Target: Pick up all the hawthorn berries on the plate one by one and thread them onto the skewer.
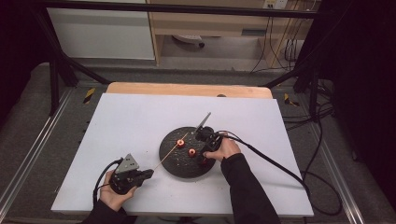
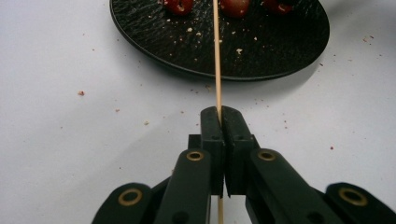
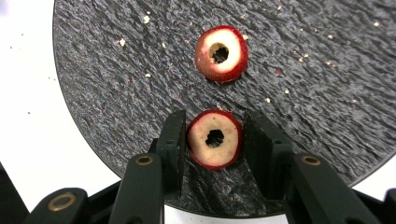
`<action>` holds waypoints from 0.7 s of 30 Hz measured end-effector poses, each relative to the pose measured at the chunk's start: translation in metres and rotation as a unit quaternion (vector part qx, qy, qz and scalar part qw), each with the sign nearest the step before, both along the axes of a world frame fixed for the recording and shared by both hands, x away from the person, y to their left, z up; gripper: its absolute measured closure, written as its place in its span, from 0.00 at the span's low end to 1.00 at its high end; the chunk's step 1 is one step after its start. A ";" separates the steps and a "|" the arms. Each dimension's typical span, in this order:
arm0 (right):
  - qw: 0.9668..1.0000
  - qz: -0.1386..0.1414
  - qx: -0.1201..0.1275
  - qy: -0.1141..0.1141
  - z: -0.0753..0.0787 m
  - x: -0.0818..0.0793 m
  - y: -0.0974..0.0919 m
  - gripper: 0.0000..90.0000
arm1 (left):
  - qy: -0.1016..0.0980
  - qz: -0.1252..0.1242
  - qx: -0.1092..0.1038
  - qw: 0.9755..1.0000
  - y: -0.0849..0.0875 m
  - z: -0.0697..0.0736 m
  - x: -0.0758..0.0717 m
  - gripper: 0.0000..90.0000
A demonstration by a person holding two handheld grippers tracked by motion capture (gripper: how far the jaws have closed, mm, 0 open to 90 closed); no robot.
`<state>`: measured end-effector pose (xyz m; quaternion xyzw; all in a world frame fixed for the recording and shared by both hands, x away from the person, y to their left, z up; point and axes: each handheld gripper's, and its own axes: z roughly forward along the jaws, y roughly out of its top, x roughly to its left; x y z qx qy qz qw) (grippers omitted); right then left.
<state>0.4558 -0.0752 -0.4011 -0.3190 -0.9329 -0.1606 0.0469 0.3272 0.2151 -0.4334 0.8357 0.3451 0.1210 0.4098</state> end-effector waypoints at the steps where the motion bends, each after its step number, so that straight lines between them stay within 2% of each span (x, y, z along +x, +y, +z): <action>1: 1.000 -0.005 0.002 0.001 0.002 -0.001 0.000 0.68 | 0.000 0.000 0.000 1.000 0.000 0.000 0.000 0.98; 8: 0.999 -0.020 0.033 -0.017 0.015 -0.004 -0.006 0.68 | -0.003 0.001 -0.004 1.000 0.000 0.001 -0.001 0.98; 12: 0.997 -0.033 0.061 -0.037 0.022 -0.008 -0.011 0.68 | -0.005 0.003 -0.009 1.000 0.000 0.002 -0.002 0.98; 18: 0.990 -0.064 0.111 -0.066 0.029 -0.016 -0.018 0.68 | -0.009 0.007 -0.015 1.000 0.000 0.002 -0.003 0.98; 21: 0.983 -0.079 0.140 -0.083 0.028 -0.019 -0.023 0.68 | -0.010 0.009 -0.018 1.000 0.000 0.002 -0.003 0.98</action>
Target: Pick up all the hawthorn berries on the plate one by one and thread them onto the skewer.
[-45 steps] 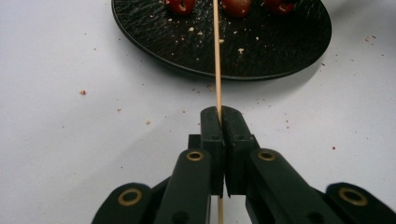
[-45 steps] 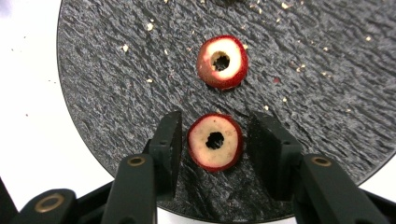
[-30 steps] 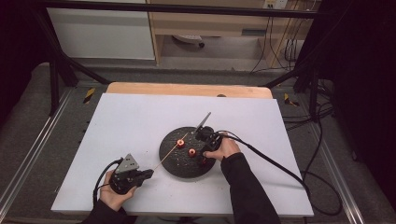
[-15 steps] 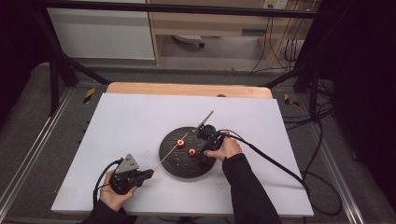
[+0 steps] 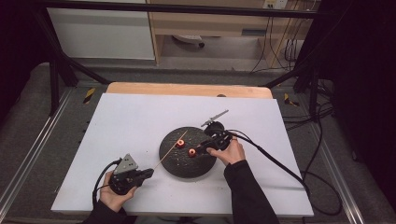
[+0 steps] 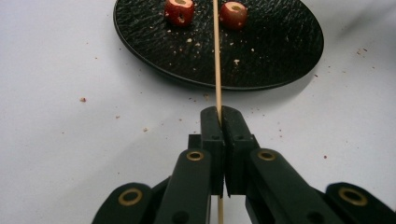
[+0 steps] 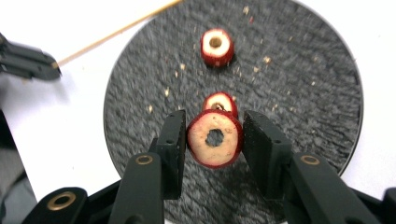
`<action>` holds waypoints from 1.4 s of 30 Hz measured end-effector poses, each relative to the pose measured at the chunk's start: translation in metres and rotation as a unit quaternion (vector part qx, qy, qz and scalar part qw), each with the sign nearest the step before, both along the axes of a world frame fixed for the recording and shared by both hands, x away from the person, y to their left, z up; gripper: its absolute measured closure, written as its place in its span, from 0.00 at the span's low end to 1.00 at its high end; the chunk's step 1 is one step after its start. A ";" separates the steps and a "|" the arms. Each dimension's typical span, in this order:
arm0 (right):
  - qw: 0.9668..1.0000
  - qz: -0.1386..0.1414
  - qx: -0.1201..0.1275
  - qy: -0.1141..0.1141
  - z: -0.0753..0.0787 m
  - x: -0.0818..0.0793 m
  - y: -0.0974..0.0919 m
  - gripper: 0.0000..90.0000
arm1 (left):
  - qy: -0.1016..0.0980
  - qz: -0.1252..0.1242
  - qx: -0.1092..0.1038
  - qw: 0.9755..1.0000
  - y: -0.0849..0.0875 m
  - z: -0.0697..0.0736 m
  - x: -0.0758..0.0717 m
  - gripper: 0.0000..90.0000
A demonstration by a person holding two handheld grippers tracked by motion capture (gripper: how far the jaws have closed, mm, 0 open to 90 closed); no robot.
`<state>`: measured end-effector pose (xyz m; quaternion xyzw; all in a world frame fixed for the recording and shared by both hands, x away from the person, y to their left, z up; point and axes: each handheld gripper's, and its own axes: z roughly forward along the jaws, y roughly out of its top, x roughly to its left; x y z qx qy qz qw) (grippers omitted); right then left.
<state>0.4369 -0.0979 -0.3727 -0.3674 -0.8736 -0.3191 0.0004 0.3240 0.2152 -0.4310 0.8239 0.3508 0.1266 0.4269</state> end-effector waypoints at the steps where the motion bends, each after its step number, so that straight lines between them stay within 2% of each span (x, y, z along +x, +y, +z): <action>1: 1.000 -0.005 0.012 -0.007 -0.001 -0.001 -0.002 0.68 | 0.000 0.000 0.000 1.000 0.000 0.000 0.000 0.98; 5: 0.997 -0.034 0.067 -0.024 -0.003 -0.005 -0.012 0.68 | 0.000 0.002 -0.003 1.000 -0.001 -0.001 -0.001 0.98; 9: 0.993 -0.054 0.103 -0.034 -0.006 -0.009 -0.021 0.68 | -0.002 0.004 -0.006 1.000 -0.002 -0.001 -0.001 0.98; 11: 0.990 -0.063 0.121 -0.037 -0.007 -0.011 -0.025 0.68 | -0.003 0.005 -0.008 1.000 -0.002 0.000 -0.001 0.98; 16: 0.981 -0.084 0.169 -0.051 -0.012 -0.017 -0.032 0.68 | -0.005 0.008 -0.015 1.000 -0.004 0.000 -0.002 0.98; 21: 0.969 -0.107 0.214 -0.065 -0.017 -0.020 -0.036 0.68 | -0.007 0.012 -0.020 1.000 -0.006 0.000 -0.003 0.98; 24: 0.960 -0.125 0.242 -0.071 -0.021 -0.022 -0.037 0.68 | -0.008 0.015 -0.023 1.000 -0.007 0.000 -0.003 0.98; 25: 0.957 -0.128 0.248 -0.074 -0.021 -0.022 -0.038 0.68 | -0.008 0.016 -0.024 1.000 -0.007 0.000 -0.003 0.98; 34: 0.929 -0.164 0.319 -0.091 -0.025 -0.022 -0.035 0.68 | -0.014 0.024 -0.035 0.999 -0.011 0.000 -0.004 0.98; 37: 0.920 -0.173 0.336 -0.100 -0.025 -0.021 -0.034 0.68 | -0.016 0.024 -0.037 0.999 -0.012 0.000 -0.004 0.98; 38: 0.919 -0.176 0.339 -0.101 -0.025 -0.021 -0.033 0.68 | -0.017 0.023 -0.038 0.999 -0.013 0.000 -0.005 0.98; 42: 0.909 -0.185 0.359 -0.106 -0.025 -0.020 -0.032 0.68 | -0.020 0.026 -0.042 0.999 -0.014 0.000 -0.006 0.98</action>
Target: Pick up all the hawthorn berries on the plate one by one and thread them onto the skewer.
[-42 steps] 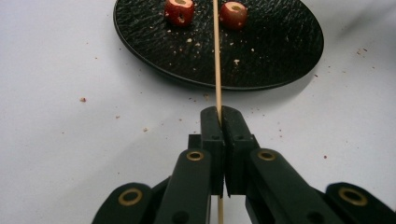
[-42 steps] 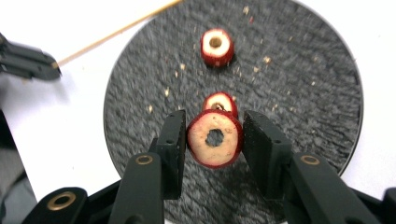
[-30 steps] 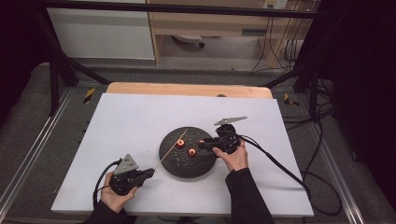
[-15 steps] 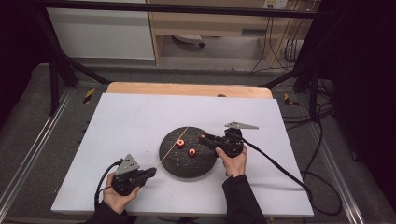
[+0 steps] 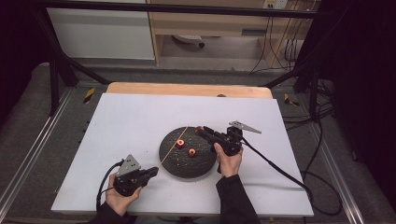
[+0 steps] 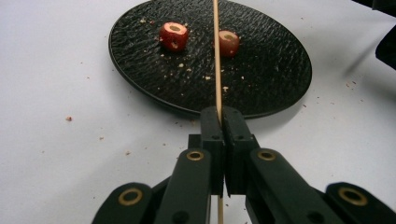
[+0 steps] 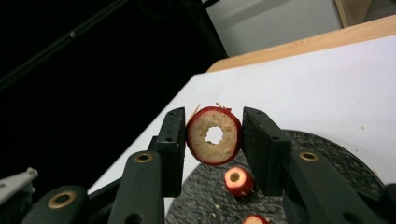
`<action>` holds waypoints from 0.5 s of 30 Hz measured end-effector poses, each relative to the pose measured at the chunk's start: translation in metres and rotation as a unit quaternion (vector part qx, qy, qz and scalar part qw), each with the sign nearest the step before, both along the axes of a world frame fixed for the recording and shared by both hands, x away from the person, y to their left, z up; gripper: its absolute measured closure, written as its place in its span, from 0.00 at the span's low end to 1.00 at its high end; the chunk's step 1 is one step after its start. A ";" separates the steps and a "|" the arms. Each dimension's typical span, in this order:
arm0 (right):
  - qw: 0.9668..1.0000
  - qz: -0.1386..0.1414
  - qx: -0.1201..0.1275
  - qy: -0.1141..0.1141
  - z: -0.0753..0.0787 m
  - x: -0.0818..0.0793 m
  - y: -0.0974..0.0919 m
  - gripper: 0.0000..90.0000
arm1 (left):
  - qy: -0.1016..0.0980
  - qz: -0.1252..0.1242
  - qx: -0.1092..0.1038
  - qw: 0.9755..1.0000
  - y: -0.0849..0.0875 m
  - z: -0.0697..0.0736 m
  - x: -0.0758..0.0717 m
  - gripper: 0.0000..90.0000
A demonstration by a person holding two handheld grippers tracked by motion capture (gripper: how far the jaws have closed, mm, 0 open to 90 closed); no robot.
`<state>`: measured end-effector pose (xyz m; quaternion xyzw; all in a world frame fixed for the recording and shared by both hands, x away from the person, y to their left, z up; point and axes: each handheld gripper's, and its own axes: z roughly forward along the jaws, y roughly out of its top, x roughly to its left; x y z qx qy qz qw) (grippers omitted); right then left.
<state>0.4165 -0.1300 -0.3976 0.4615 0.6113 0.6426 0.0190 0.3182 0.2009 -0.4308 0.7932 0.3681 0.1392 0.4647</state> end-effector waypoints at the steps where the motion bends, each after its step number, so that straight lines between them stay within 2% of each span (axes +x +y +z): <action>1: 1.000 -0.004 0.007 -0.001 0.000 0.000 0.001 0.68 | -0.001 0.000 -0.001 1.000 0.000 0.000 0.000 0.98; 7: 0.999 -0.027 0.038 -0.008 0.001 0.002 0.002 0.68 | -0.004 0.003 -0.008 1.000 -0.002 0.001 -0.001 0.98; 15: 0.997 -0.049 0.059 -0.021 -0.002 0.006 0.004 0.68 | -0.003 0.003 -0.013 1.000 -0.005 0.000 -0.002 0.98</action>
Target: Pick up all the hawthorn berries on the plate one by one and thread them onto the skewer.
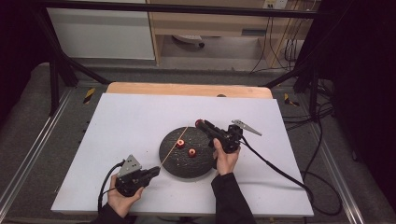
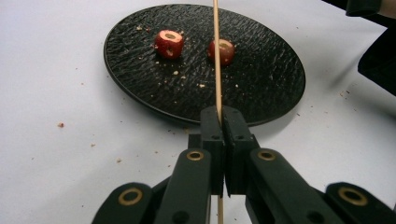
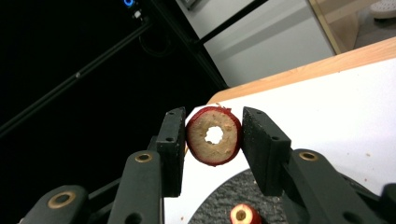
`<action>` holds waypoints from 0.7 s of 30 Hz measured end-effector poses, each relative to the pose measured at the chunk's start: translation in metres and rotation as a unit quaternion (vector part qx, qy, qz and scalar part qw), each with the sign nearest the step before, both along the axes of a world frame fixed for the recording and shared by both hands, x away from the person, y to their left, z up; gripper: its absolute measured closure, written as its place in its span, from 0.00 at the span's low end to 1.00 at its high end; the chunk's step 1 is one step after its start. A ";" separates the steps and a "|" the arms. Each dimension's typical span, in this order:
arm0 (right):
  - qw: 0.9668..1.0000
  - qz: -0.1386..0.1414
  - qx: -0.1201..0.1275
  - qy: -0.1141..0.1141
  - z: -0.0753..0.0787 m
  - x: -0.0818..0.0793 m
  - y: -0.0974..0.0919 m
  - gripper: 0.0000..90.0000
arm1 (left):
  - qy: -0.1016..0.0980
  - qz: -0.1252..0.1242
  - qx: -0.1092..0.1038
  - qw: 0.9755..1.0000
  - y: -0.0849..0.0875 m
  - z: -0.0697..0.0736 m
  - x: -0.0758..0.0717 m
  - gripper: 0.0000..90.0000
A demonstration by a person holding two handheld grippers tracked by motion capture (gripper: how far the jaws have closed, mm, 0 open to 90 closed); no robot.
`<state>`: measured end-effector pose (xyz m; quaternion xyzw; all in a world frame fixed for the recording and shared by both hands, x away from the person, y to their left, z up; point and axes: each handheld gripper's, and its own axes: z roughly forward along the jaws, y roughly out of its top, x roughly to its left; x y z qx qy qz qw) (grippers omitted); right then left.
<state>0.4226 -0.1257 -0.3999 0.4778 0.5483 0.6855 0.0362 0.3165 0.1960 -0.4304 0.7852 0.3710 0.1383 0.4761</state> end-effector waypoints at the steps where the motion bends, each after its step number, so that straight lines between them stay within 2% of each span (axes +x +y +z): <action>1: 1.000 -0.003 0.001 0.000 0.000 0.000 0.000 0.68 | 0.000 0.000 0.000 1.000 0.000 0.000 0.000 0.98; 8: 1.000 -0.018 0.023 -0.010 0.001 0.005 -0.001 0.68 | -0.001 -0.002 -0.007 1.000 -0.003 0.001 -0.002 0.98; 17: 0.999 -0.021 0.046 -0.013 -0.003 0.011 0.001 0.68 | 0.002 -0.005 -0.014 1.000 -0.010 0.002 -0.002 0.98; 21: 0.998 -0.024 0.055 -0.023 -0.004 0.011 0.001 0.68 | 0.003 -0.007 -0.018 1.000 -0.015 0.003 -0.002 0.98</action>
